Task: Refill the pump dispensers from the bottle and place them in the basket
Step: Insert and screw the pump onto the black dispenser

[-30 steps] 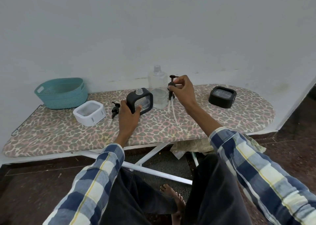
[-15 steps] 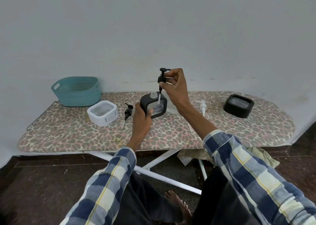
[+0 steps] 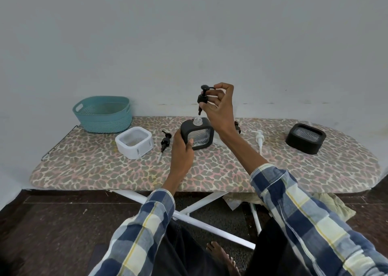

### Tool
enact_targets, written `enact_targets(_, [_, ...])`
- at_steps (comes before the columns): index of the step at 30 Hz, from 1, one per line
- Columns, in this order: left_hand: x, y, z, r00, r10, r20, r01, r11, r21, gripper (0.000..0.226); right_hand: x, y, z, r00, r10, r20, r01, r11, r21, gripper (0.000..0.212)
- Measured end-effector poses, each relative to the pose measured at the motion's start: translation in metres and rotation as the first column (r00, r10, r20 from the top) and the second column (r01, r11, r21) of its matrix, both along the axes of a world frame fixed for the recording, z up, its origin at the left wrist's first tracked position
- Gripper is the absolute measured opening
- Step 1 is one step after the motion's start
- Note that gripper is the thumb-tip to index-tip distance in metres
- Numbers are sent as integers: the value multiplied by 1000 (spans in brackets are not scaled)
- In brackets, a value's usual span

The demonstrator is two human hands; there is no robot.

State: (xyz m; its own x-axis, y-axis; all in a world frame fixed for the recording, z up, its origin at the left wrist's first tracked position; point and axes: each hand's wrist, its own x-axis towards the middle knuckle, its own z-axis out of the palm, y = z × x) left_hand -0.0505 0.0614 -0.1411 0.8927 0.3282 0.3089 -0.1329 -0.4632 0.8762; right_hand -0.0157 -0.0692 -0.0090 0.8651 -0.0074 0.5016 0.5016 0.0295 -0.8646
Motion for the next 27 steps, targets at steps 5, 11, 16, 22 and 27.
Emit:
enact_targets(5, [-2, 0, 3, 998, 20, 62, -15, 998, -67, 60, 1, -1, -24, 998, 29, -59, -35, 994, -107, 69])
enact_targets(11, [-1, 2, 23, 980, -53, 191, 39, 996, 77, 75, 5, -2, -46, 995, 76, -66, -87, 978, -191, 66])
enact_targets(16, [16, 7, 30, 963, -146, 225, 75, 953, 293, 50, 9, -2, -50, 994, 110, -23, -113, 962, -250, 53])
enact_targets(22, [16, 7, 21, 952, -110, 287, 16, 950, 312, 43, 14, -4, -53, 994, 107, -36, -112, 956, -270, 63])
enact_targets(27, [16, 2, 17, 948, -76, 309, -19, 956, 294, 45, 15, -4, -54, 995, 105, -3, -100, 945, -310, 61])
